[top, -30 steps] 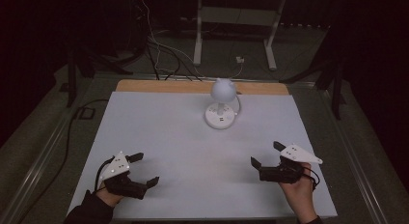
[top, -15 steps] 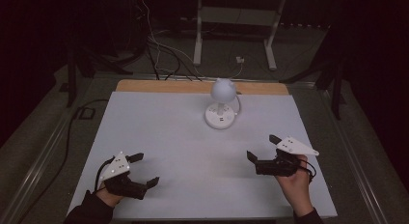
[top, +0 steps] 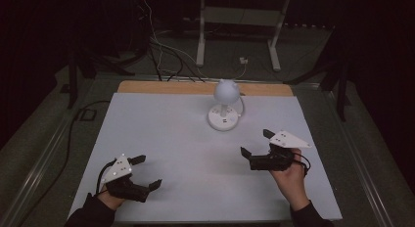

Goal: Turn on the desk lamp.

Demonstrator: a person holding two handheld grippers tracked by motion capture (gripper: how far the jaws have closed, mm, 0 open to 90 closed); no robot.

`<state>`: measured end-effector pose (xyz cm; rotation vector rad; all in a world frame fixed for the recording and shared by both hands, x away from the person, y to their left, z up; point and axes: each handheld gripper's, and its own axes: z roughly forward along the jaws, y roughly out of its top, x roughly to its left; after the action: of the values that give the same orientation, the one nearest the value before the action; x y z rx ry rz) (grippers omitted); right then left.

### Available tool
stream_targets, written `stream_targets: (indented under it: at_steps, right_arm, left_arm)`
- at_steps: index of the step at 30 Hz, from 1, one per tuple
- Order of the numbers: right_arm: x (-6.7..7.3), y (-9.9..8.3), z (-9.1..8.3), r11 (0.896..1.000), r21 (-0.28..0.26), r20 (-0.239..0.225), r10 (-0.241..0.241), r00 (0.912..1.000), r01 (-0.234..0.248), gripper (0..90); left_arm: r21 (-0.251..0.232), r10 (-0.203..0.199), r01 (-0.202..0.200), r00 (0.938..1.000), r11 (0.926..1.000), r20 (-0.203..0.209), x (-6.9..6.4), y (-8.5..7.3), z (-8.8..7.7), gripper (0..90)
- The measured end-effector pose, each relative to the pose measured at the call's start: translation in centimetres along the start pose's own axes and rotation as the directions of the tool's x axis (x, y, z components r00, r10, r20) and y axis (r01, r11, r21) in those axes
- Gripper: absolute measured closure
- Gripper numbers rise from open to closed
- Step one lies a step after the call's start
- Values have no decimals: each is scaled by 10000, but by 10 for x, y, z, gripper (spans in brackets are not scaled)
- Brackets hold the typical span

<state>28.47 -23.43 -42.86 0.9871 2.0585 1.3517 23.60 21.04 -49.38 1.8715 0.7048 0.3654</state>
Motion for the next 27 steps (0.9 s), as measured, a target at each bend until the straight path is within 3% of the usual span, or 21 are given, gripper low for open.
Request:
stream_targets:
  at_steps: [27]
  right_arm:
    - [10, 28, 56, 9997, 108, -289, -208, 9994, 211, 0]
  left_arm:
    - [-13, 30, -30, 10000, 10000, 43, -1, 0, 0, 4]
